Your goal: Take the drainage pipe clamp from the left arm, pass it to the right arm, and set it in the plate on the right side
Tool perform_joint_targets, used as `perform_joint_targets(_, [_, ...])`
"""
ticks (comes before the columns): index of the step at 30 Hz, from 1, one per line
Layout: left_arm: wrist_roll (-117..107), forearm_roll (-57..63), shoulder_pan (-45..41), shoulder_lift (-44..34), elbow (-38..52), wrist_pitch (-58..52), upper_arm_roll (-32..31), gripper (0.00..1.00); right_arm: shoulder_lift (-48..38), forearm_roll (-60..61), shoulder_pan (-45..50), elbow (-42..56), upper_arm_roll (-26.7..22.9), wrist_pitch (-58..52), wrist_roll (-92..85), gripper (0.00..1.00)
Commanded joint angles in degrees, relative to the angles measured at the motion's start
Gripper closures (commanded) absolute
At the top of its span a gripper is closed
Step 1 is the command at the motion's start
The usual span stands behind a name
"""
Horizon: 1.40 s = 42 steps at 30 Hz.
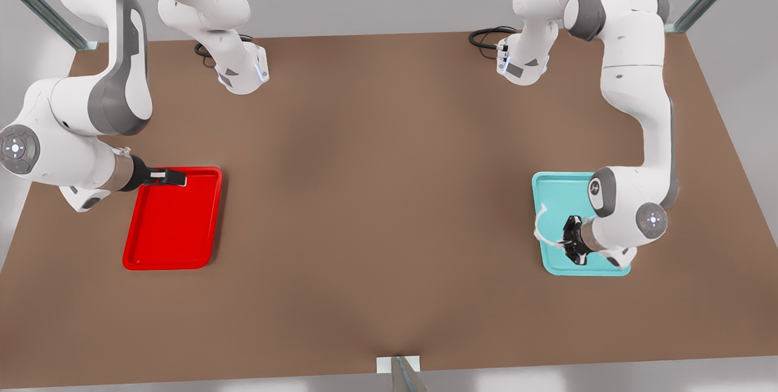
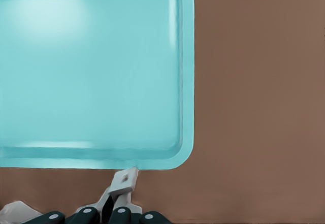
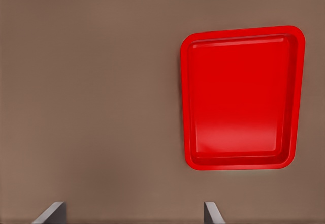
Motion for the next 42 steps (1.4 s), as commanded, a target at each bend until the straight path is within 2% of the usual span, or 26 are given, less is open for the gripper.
perform_joint_targets(1, [-3.41, -0.98, -0.97, 0.01, 0.97, -6.6, -2.31, 0.79, 0.13, -0.03, 0.03, 0.01, 0.0, 0.05, -0.01, 0.0])
perform_joint_targets(3, [-4.29, -0.8, -1.58, 0.97, 1.32, -6.34, -5.66, 0.79, 0.22, -0.03, 0.03, 0.1, 0.0, 0.05, -0.01, 0.0])
perform_joint_targets(7, [-15.27, -0.8, -8.44, 1.5, 6.86, -6.43, -6.11, 0.79, 0.57, 0.68, 0.47, 0.62, 0.26, 0.75, -0.19, 0.0])
perform_joint_targets(10, [-21.69, -0.8, -12.57, 2.12, 9.76, -6.16, -6.28, 0.79, 10.05, 6.57, 11.88, 5.81, 0.61, 9.01, 1.13, 0.03])
perform_joint_targets(12, [-23.8, -0.8, -14.59, 2.21, 11.08, -6.16, -6.28, 0.79, 14.01, 8.15, 18.75, 6.16, 0.79, 19.82, 8.95, 0.04])
perform_joint_targets(19, [-33.55, -0.54, -21.36, 4.32, 16.08, -5.72, -6.28, 0.79, 20.08, 9.2, 30.97, 4.76, 0.61, 39.42, 27.06, 0.03])
perform_joint_targets(21, [-33.91, -0.54, -22.42, 5.02, 17.14, -5.64, -6.28, 0.79, 18.5, 9.2, 32.37, -0.25, 0.79, 44.61, 27.85, 0.03])
perform_joint_targets(23, [-34.61, -0.62, -24.0, 6.86, 19.95, -5.64, -6.28, 0.79, 18.23, 9.2, 34.48, -1.31, 0.79, 47.25, 31.19, 0.03])
perform_joint_targets(31, [-36.9, -0.8, -25.49, 7.22, 21.45, -3.97, -6.37, 0.79, 20.25, 9.29, 40.46, -3.07, 0.79, 52.96, 36.29, 0.03])
perform_joint_targets(42, [-37.86, -0.8, -25.76, 7.22, 21.53, -3.53, -6.72, 0.79, 21.13, 12.98, 41.25, -2.45, 0.79, 59.82, 36.64, 0.03])
